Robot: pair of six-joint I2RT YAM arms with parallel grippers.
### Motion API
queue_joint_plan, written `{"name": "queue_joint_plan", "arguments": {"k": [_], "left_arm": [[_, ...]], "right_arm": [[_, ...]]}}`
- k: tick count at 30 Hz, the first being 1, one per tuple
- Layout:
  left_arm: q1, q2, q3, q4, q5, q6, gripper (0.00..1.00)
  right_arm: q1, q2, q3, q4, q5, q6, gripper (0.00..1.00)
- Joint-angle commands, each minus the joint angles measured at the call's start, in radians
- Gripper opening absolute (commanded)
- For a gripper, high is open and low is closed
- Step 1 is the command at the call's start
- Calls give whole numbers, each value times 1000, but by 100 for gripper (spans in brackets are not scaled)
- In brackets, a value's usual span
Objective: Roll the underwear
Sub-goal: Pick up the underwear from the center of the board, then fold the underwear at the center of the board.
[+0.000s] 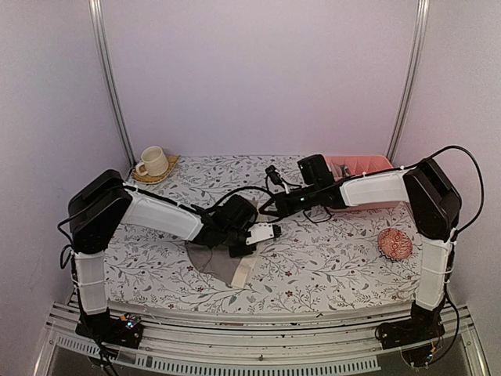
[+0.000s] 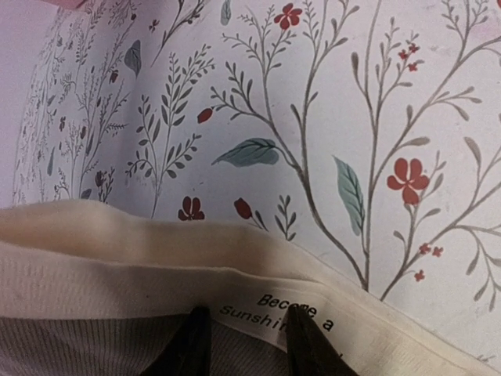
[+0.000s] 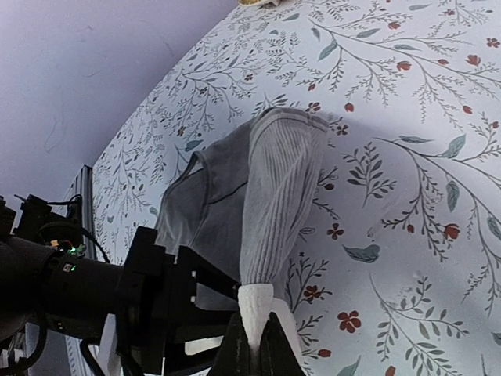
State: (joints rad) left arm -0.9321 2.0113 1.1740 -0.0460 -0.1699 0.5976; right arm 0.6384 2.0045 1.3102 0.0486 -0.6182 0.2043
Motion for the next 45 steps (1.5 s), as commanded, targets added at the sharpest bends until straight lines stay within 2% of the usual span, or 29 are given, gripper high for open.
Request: {"name": "queue_joint_plan", "arguments": {"k": [1,9,26,30,36,41,45], "left_arm": [[-8,32,4,-51,2,-13,35],[-10,-26,-26,-44,32,-16,37],[-10,-248,-107,-89,147,7,87],[1,-326,-141,-134,172,14,93],[76,-457,-224,-177,211,23,96],[204,-537,-265,-175,209,12,97],[308,-541,-258,-153,195,6,98]], "right_arm": [[22,-26,-24,44,-103,-7,2],[65,-10,-45,55,-167,-1,2],[102,8,-20,-44,-91,-84,2],[122,12,-24,-66,-78,-108,2],[166,24,-17,-102,-53,-156,2],[216,51,8,-165,-4,-221,2],[262,79,22,-226,79,-281,3]]}}
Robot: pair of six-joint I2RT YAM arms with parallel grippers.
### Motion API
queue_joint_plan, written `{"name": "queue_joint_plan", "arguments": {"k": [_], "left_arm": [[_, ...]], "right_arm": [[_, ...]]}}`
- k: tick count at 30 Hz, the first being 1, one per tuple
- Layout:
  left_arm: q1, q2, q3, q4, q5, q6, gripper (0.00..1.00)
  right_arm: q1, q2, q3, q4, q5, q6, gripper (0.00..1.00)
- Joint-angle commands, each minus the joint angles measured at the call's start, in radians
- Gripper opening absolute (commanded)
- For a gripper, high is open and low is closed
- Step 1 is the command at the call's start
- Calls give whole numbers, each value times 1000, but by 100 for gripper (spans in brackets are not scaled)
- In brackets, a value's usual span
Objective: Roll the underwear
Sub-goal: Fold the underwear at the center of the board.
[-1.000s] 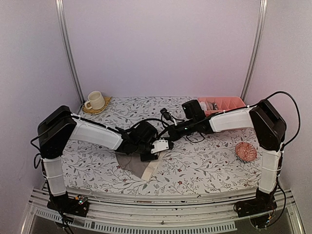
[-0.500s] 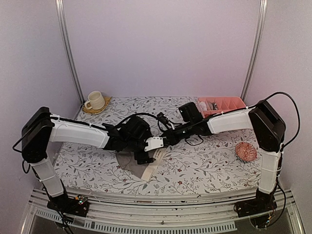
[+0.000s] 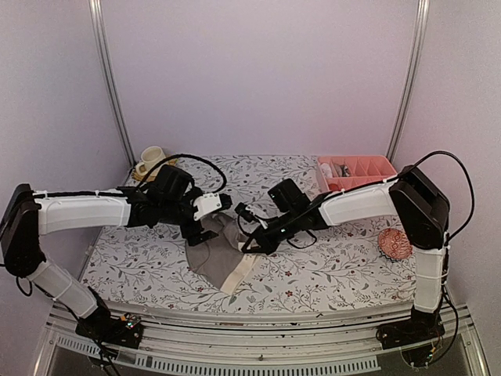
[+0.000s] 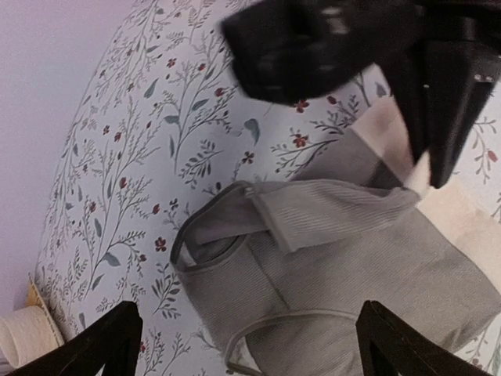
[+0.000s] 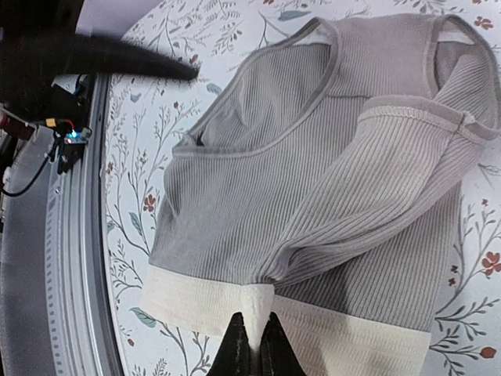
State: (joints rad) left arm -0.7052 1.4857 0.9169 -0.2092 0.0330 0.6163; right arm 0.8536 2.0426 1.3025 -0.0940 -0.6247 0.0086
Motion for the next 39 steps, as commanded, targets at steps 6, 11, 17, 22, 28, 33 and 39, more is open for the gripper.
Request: {"name": "queue_joint_plan", "arguments": {"k": [6,11,17,22,28,33,39], "left_arm": [[159,143,109,14,-20,-45,99],[217,303,316,-133,196,-118,99],[251,523,601,-326,332,-228,98],[288,622,722,-386,419,-196,98],[271,679,779,-494,551,-215,99],[235,665,731,-477,499,-217,98],[228,663,708,-507,465,-280,98]], "right_arm": [[77,55,16,-120,148,-121,4],[81,59,-3,-112,174,-123,4],[81,21,-38,-73,200,-111,4],[88,33,-46,-62,186,-120,5],[94,54,-41,-87,205,-138,5],[101,54,-41,-99,238,-150,5],[102,57,-40,-106,276,-148,6]]}}
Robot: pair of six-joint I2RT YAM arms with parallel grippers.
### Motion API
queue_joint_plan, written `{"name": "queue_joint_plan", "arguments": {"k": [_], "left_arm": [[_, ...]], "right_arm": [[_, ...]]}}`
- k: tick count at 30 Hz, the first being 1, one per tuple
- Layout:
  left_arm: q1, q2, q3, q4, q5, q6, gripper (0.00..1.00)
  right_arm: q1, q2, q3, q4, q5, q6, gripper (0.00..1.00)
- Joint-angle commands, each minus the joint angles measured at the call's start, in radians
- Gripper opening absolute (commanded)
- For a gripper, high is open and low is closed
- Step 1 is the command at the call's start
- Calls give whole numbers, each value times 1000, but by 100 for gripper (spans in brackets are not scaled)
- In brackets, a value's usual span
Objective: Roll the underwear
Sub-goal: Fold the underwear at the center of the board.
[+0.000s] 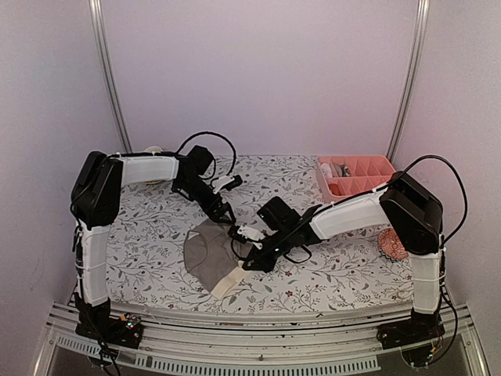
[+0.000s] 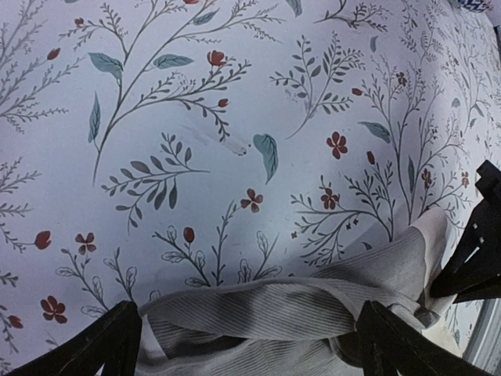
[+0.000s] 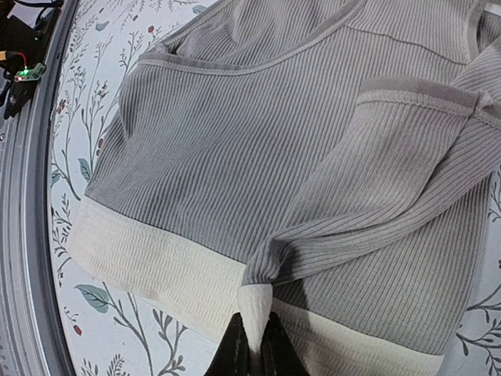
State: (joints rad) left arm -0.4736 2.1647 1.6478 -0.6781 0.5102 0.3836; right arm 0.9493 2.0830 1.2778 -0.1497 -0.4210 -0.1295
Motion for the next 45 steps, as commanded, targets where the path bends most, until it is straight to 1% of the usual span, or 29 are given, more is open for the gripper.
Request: {"name": "queue_joint_plan", "arguments": {"k": [1,3,6,9,11,12,14,18,21,26,31,35,39,41,44,45], "left_arm": [[-5,-22,-34,-38,-9,-55,98],[-9,-29,-46,-38,6,-67,98],[-23,-30,-55,-38,10,-81,93],[-20,-45,-54,20,-94,-103,93],[-6,-60,-46,62,-159,-100,96],[4,-65,-36,74,-173,-84,98],[21,-65,-11,77,-186,-43,98],[60,-43,20,34,-145,66,99],[99,-9,48,-25,-76,157,99],[153,73,151,-195,54,313,98],[162,140,219,-293,66,436,99],[162,195,268,-326,67,463,98],[159,248,334,-343,67,455,93],[157,274,372,-366,76,464,87],[148,305,418,-413,85,486,72],[146,309,425,-426,91,496,65]], "right_arm": [[8,17,-16,-49,74,-10,6],[7,16,-15,-49,81,-11,6],[9,15,-18,-50,88,-11,6],[15,17,-21,-53,95,-14,6],[22,18,-20,-58,106,-18,6],[26,21,-18,-64,114,-20,6],[29,28,-14,-75,135,-24,6],[29,34,-8,-92,168,-27,6],[29,34,-3,-95,171,-27,6],[28,36,-3,-96,178,-28,6],[28,38,-1,-97,180,-28,6],[29,38,-1,-97,180,-30,6],[28,40,-1,-98,179,-33,6],[28,41,0,-100,181,-34,6],[28,40,-1,-102,185,-36,6],[28,40,-1,-102,185,-36,6]]}}
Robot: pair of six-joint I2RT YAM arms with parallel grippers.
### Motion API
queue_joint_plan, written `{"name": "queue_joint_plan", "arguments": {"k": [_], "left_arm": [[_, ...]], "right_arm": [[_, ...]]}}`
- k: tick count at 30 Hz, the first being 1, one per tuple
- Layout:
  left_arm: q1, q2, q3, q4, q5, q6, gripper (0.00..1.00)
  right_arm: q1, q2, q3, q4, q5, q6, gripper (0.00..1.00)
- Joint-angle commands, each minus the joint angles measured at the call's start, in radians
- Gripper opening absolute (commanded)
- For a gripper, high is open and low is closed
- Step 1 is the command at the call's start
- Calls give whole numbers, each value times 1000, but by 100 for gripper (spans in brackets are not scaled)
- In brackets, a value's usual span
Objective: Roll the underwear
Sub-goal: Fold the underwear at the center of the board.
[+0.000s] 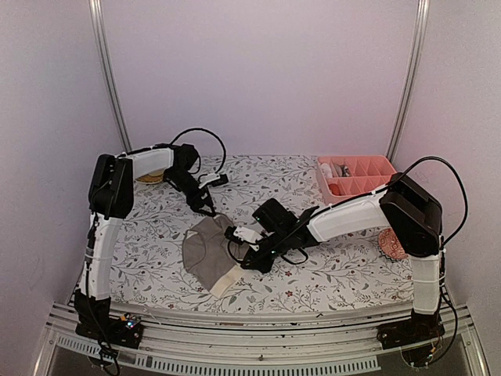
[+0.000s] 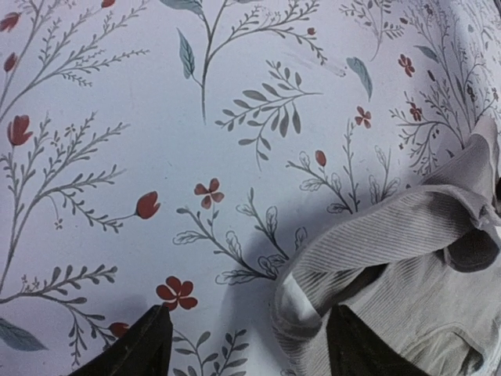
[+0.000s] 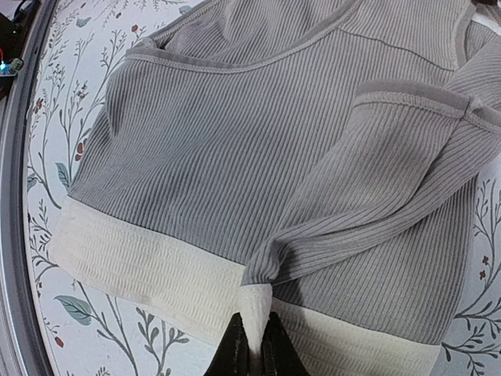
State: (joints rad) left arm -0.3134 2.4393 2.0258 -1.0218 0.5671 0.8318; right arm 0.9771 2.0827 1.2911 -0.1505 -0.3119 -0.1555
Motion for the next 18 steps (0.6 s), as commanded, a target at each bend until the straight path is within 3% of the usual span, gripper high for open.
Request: {"name": "queue_joint_plan", "arguments": {"k": [1,7,18], "left_arm": [[-17,36,47,-94,40,59,61],[-23,42,37,-164,55,122,57],[-39,50,22,-121,23,84,14]], "right_arm": [[1,39,-15,-101,78,-10,6],[0,34,-12,-101,89,-10,6],[0,29,-15,-104,109,-12,6]]}}
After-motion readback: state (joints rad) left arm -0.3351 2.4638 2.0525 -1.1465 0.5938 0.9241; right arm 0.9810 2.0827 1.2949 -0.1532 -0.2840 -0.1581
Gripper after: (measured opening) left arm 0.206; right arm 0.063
